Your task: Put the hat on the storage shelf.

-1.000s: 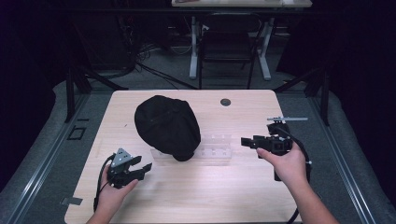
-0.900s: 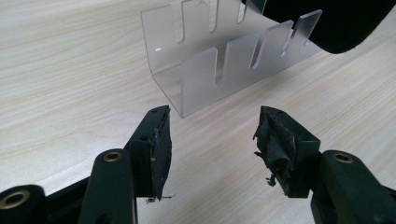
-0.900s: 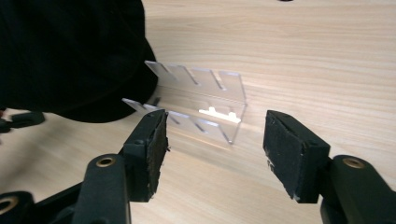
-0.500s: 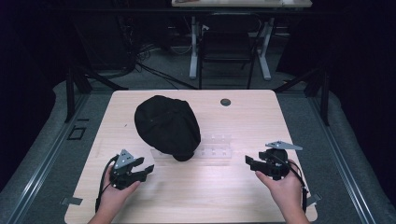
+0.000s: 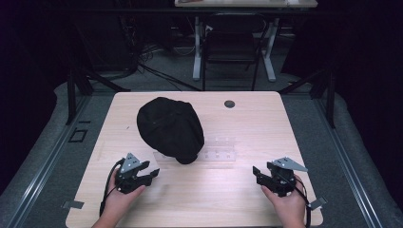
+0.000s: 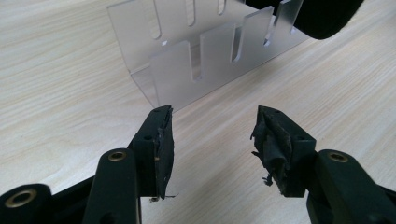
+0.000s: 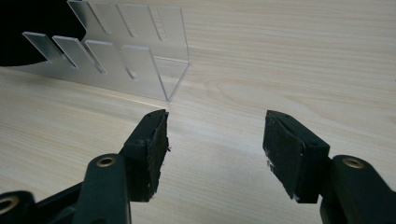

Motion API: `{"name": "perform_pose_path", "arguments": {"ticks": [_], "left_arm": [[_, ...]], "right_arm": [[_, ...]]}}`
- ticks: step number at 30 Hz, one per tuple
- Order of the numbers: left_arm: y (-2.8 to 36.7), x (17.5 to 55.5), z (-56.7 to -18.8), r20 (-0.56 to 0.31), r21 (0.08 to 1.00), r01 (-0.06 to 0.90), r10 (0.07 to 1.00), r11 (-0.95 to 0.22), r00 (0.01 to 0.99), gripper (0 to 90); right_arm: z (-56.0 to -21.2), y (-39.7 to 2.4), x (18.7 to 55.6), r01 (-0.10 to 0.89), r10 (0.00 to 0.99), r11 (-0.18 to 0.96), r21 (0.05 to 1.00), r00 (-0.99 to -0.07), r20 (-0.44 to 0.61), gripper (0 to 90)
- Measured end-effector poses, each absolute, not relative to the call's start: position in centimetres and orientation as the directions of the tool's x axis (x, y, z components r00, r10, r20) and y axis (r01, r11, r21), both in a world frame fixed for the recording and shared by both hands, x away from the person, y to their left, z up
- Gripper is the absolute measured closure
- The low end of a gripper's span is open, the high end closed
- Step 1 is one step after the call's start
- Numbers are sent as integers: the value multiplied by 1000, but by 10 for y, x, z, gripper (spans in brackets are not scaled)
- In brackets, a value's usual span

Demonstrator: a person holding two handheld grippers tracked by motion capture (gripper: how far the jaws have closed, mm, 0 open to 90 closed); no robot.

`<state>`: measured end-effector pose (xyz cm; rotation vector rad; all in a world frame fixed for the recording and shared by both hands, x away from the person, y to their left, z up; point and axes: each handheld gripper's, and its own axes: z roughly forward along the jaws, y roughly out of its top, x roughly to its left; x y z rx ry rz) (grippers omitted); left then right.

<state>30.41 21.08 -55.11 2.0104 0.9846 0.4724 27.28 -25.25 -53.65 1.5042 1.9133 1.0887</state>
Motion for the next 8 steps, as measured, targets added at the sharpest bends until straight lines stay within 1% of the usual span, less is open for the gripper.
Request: {"name": "perform_pose_path", "arguments": {"ticks": [3, 5, 8], "left_arm": [[206, 303, -552, -23, 816, 462, 778, -348, 628, 476], [200, 303, -551, -44, 825, 457, 768, -332, 639, 475], [186, 303, -545, -38, 846, 419, 748, -329, 663, 468]], "right_arm": [[-540, -254, 270, 583, 952, 90, 807, -288, 102, 395], [-542, -257, 270, 577, 952, 87, 812, -288, 102, 395], [-542, -260, 269, 567, 952, 62, 822, -280, 121, 395]]}}
